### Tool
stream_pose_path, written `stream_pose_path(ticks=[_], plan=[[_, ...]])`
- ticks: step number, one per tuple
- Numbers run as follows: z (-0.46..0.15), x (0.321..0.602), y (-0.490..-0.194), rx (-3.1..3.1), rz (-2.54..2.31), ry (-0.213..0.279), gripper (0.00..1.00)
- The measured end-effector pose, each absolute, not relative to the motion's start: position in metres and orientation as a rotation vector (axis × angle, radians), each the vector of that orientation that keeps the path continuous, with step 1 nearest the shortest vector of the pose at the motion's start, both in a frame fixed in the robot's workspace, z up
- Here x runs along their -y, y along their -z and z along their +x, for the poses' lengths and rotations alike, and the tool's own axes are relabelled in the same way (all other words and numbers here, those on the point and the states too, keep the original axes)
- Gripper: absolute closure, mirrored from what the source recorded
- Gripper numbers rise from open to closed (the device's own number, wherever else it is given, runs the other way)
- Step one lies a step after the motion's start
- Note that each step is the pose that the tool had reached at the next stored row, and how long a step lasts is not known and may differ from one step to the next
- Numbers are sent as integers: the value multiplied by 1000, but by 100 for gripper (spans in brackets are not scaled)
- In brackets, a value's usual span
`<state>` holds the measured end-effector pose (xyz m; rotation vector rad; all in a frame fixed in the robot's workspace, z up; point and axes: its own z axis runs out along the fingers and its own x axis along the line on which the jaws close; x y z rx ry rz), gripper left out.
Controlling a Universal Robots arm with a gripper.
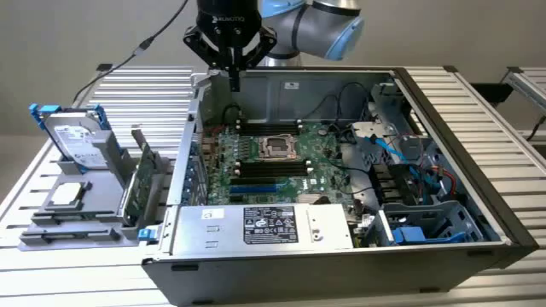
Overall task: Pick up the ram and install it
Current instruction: 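Reach for the ram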
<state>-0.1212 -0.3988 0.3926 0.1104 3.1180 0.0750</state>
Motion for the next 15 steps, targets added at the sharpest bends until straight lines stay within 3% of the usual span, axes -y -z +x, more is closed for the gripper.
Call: stream_pose_path(ticks=[15], plan=[[-123,399,-393,-3119,111,-75,89]])
